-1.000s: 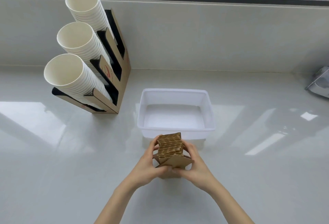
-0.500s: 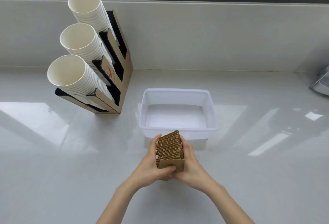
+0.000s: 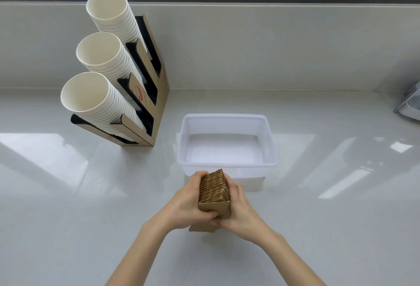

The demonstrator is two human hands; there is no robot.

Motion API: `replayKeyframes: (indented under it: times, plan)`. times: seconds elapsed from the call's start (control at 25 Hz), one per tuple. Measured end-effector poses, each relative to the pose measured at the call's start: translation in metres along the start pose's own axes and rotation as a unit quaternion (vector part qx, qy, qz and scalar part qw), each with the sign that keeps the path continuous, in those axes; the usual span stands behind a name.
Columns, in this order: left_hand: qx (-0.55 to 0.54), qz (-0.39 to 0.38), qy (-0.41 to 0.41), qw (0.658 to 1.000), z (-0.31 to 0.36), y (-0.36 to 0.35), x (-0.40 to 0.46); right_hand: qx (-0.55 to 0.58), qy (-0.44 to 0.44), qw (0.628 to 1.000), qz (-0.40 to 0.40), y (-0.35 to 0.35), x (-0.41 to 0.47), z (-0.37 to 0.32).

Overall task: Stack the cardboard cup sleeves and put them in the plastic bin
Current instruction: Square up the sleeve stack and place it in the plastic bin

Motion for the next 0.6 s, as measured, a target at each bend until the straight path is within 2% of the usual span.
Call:
replayKeyframes:
  times: [0.12, 0.28, 0.48, 0.6]
  plan:
    - [-0.002, 0.030, 0.007, 1.000, -0.005, 0.003, -0.004, -0.020, 0.009, 1.000, 0.001, -0.001, 0.001, -0.003]
    - [-0.095, 0.080, 0.048, 0.991, -0.022, 0.007, -0.013, -0.011, 0.004, 1.000, 0.005, 0.000, 0.002, -0.001]
    - [-0.265, 0.110, 0.102, 0.953, -0.041, 0.003, -0.027, 0.148, -0.083, 0.985, 0.002, 0.004, -0.012, 0.035]
    - [-0.332, 0.128, 0.117, 0.927, -0.047, -0.004, -0.030, 0.230, -0.100, 0.968, -0.019, 0.002, -0.019, 0.040]
Point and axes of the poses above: each hand's wrist, its own x-axis towards the middle knuckle, its own y-axis out of the back of the hand, z = x × y, the point moved 8 cm from there along x, towards the middle knuckle
